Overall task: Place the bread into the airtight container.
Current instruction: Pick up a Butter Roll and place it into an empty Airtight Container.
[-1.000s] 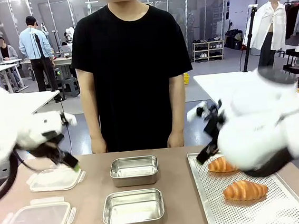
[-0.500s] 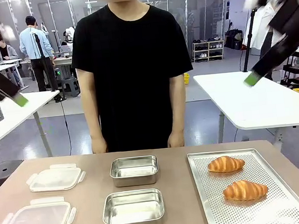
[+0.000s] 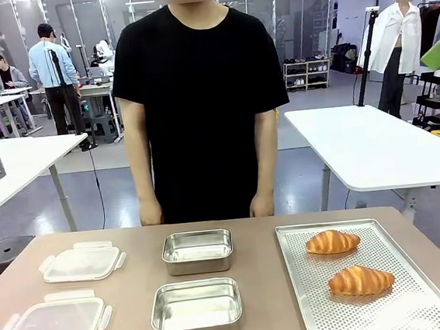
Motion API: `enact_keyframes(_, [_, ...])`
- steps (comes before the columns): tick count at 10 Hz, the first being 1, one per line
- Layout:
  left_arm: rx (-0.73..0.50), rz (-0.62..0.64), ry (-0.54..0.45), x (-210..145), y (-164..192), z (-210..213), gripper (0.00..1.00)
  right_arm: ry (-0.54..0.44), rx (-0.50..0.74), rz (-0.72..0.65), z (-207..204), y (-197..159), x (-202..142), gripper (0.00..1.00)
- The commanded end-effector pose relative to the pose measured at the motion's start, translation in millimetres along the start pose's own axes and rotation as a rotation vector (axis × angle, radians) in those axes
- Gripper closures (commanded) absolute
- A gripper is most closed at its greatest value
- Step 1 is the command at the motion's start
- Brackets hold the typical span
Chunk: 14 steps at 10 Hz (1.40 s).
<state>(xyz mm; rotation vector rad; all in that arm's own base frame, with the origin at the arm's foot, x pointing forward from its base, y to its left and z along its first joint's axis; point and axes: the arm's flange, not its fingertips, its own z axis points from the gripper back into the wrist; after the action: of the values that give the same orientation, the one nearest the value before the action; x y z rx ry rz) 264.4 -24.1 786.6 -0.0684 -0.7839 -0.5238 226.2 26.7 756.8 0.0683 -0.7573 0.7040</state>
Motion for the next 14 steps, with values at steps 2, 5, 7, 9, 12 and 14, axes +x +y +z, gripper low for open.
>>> enact_keyframes(2, [0.017, 0.017, -0.072, -25, 0, 19, 0.0, 0.078, -0.038, -0.027, 2, 0, -14, 0.0])
enact_keyframes(5, [0.015, 0.018, -0.064, -22, 3, 31, 0.0, 0.168, -0.051, -0.034, -8, -4, -19, 0.0])
enact_keyframes(7, [0.015, 0.018, -0.064, -22, 3, 31, 0.0, 0.212, -0.016, 0.051, -29, -6, -24, 0.0])
enact_keyframes(9, [0.015, 0.018, -0.064, -22, 3, 31, 0.0, 0.328, 0.026, 0.257, -61, -7, -37, 0.0])
enact_keyframes(12, [0.015, 0.018, -0.064, -22, 3, 31, 0.0, 0.424, 0.168, 0.599, -147, -13, -59, 0.0])
enact_keyframes(14, [0.015, 0.018, -0.064, -22, 3, 31, 0.0, 0.514, 0.231, 0.688, -212, -4, -67, 0.0])
